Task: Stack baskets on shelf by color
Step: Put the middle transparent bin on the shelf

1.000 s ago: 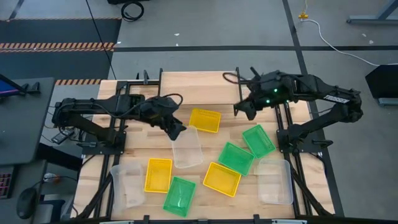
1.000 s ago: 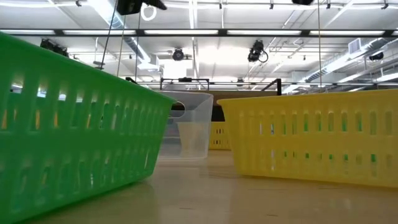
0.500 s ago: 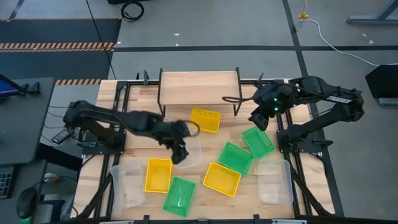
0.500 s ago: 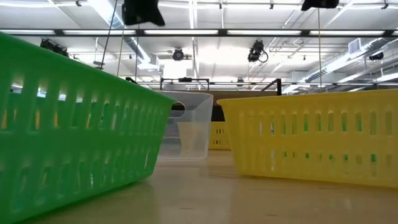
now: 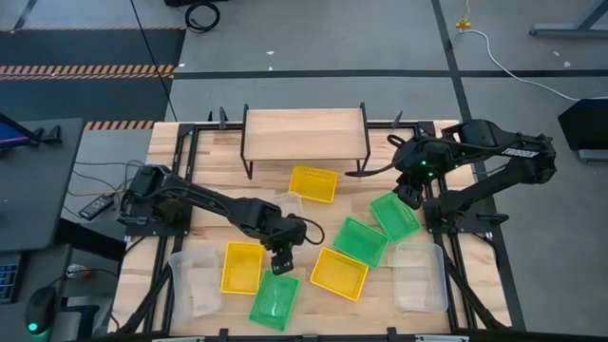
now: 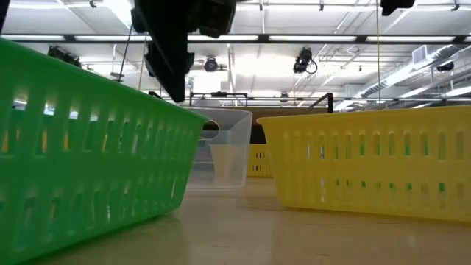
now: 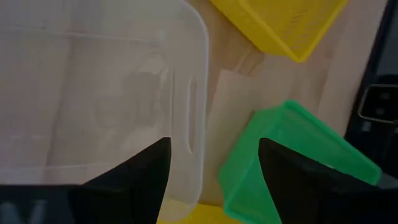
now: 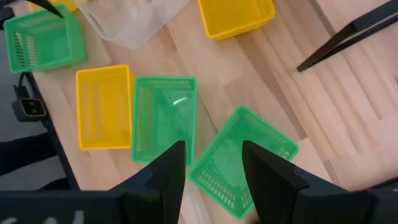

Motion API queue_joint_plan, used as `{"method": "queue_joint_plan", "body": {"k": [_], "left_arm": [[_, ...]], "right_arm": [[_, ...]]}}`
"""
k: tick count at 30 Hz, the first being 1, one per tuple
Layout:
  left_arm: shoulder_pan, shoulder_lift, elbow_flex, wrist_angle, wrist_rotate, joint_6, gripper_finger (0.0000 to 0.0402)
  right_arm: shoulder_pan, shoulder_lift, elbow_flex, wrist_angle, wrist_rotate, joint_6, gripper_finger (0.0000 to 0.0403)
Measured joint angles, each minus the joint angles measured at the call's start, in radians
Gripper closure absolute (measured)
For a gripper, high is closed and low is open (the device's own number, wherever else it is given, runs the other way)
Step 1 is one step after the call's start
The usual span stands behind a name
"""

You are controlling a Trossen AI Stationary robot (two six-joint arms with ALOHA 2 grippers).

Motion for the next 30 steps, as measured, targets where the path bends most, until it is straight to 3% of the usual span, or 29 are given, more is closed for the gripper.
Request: {"method": "queue_joint_plan", "body": {"k": [15,19,24,30], "left_arm": [[0.013,0.126,0.000,0.008,-0.053,0.098,0.0169],[0.033,0.126,0.000,0.008,-0.089,0.090,0.0234],[0.050,0.123,0.000,0.001,-0.020,0.085,0.0374],[0.050,0.107,0.095,-0.142,0.025,0.047,0.0397]], "right_arm": [[0.017,-0.001,0.000,-0.003,0.041,0.035,0.0239],[0.017,-0.001,0.000,-0.003,0.077,0.060,0.0239],[0.017,-0.001,0.000,-0.003,0.086,0.061,0.0239],[0.017,-0.001,0.000,-0.003,0.086,0.060,0.0239]]}}
